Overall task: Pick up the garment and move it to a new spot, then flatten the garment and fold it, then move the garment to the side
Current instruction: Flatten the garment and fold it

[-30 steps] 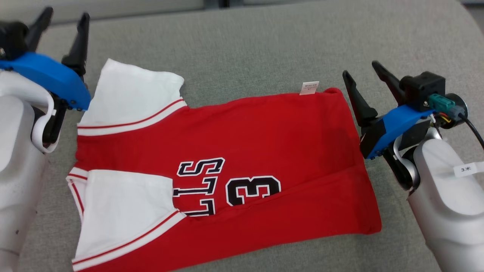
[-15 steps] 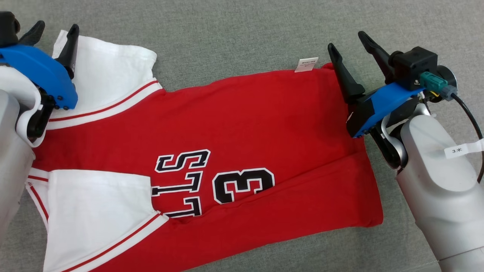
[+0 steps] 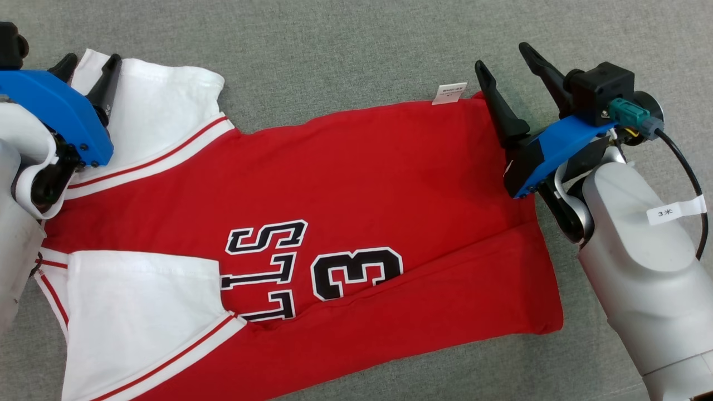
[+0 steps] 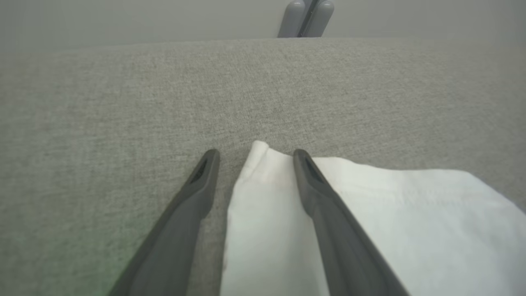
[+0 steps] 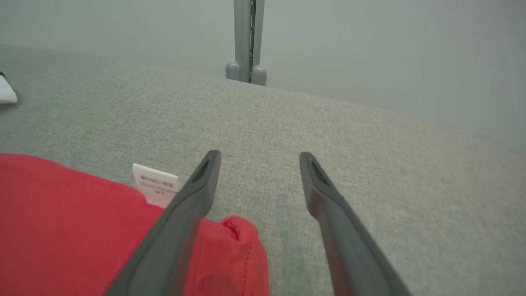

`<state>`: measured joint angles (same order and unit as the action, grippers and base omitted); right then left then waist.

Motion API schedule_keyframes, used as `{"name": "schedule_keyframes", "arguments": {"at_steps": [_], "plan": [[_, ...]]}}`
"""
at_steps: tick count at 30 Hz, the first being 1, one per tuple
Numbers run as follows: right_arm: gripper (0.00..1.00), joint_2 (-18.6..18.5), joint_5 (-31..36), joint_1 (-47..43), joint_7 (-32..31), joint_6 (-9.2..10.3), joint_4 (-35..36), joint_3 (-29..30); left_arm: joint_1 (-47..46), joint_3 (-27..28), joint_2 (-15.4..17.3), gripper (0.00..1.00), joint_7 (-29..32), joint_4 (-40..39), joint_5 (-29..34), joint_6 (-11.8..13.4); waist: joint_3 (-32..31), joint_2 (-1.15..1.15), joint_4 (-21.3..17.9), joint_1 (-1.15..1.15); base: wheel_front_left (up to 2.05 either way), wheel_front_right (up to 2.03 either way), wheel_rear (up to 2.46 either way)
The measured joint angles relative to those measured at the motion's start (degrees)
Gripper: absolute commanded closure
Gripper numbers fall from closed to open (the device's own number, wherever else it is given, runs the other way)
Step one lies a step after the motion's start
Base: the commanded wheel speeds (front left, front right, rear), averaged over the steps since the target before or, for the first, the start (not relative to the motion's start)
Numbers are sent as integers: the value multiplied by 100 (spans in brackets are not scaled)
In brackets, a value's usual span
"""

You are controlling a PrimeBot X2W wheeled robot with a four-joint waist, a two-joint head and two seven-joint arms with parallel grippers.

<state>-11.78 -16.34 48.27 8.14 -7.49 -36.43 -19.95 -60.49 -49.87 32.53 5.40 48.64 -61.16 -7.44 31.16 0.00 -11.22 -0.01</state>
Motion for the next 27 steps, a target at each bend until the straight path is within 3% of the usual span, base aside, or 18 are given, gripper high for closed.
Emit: {"name": "schedule_keyframes", "arguments": {"at_steps": [1, 9, 25, 26, 27], "plan": [[0, 0, -11, 17, 2, 0, -27, -11, -9, -30, 12, 100, 32, -3, -86, 0, -7, 0, -2, 0, 0, 0, 0], [0, -60, -287, 78, -160, 0, -316, -198, -5, -203, 52, 100, -219, -109, -547, 0, -165, 0, 39, 0, 0, 0, 0], [0, -174, -795, 76, -859, 1, -975, -767, -70, -906, 52, 100, -647, -315, -797, 0, -321, 0, 313, 0, 0, 0, 0], [17, -174, -813, 80, -854, 2, -999, -772, -85, -960, 49, 100, -680, -330, -800, 0, -327, 0, 333, 0, 0, 0, 0], [98, -179, -840, 80, -838, 2, -1018, -784, -98, -1002, 48, 100, -720, -343, -808, 0, -336, 0, 351, 0, 0, 0, 0]]}}
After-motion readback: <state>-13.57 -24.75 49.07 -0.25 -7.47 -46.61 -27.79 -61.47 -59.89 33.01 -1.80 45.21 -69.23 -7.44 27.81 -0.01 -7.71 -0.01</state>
